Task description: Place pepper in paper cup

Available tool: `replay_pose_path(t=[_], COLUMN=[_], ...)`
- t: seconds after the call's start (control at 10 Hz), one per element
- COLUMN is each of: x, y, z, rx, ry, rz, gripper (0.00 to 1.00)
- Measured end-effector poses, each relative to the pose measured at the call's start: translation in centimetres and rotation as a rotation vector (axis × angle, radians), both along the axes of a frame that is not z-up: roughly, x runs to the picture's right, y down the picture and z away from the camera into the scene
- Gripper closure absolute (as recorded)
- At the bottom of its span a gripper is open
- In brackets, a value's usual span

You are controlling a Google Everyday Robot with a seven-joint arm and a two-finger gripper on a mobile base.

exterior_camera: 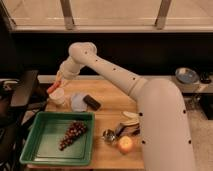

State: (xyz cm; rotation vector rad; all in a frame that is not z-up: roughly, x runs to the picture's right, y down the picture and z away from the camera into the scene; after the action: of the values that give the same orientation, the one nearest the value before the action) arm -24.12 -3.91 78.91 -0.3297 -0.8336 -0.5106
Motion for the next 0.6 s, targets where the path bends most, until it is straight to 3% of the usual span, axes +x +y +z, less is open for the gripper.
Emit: replay_pose_path(t=[0.3,0.4,0.6], x=[-0.2,-0.7,-1.2], y=[0.7,1.4,1.8], z=[1.5,3.0,4.7], rx=[0.032,0.043,0.032], ry=[0.032,0.04,0.063], rz=[0.048,0.075,0.091], gripper=[1.0,1.0,1.0])
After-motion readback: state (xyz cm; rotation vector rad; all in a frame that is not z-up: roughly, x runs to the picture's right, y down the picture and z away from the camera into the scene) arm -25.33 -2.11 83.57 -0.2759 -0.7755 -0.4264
